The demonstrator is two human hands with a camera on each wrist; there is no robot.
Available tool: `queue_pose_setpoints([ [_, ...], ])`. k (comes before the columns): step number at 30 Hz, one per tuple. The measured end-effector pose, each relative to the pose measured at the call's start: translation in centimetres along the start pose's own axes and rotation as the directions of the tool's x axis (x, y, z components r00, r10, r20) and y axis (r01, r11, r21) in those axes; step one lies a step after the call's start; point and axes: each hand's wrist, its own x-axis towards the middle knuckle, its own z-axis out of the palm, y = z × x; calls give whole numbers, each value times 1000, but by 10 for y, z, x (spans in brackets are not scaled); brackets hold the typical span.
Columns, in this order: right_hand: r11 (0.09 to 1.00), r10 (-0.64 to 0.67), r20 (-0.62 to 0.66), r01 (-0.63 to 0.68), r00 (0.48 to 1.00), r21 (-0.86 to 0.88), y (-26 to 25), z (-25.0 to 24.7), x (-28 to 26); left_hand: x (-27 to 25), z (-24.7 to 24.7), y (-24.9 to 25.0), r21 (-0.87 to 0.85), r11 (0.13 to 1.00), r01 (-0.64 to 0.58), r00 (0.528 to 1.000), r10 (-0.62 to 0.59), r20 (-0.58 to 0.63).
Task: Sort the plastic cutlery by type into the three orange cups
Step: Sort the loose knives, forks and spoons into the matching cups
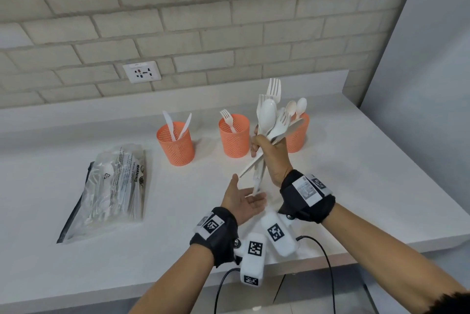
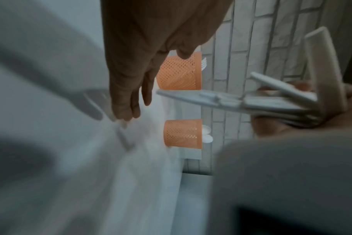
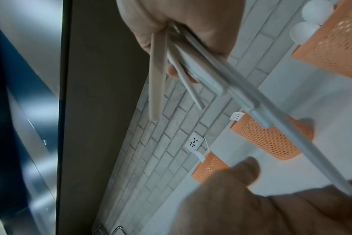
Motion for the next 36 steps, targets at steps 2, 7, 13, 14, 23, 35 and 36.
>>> queue_pose_setpoints([
  [2, 1000, 3, 1, -3, 1000, 0, -1, 1, 1, 0, 1, -5, -65, 998, -13, 1000, 12, -10],
  [7, 998, 18, -8, -19, 1000, -56, -2, -1, -2, -3, 11, -1, -220, 974, -61, 994, 79, 74],
  [13, 987, 34, -30, -39, 999, -157, 7, -7, 0, -19, 27, 3, -274, 960, -56, 965, 123, 231],
  [14, 987, 45, -23, -48, 999, -155, 8, -8, -1, -22, 29, 4, -266, 962, -60, 964, 126, 236],
  [23, 982, 94, -33, -99, 995, -159, 11, -6, -6, -33, 32, 7, -267, 963, -17, 966, 85, 246],
  [35, 987, 125, -113, -136, 986, -89, 21, -1, -15, -34, 36, 9, -174, 984, -38, 975, 74, 208],
  [36, 985, 132, -115, -143, 984, -92, 22, -1, -16, -34, 36, 9, -152, 988, -40, 974, 72, 213],
])
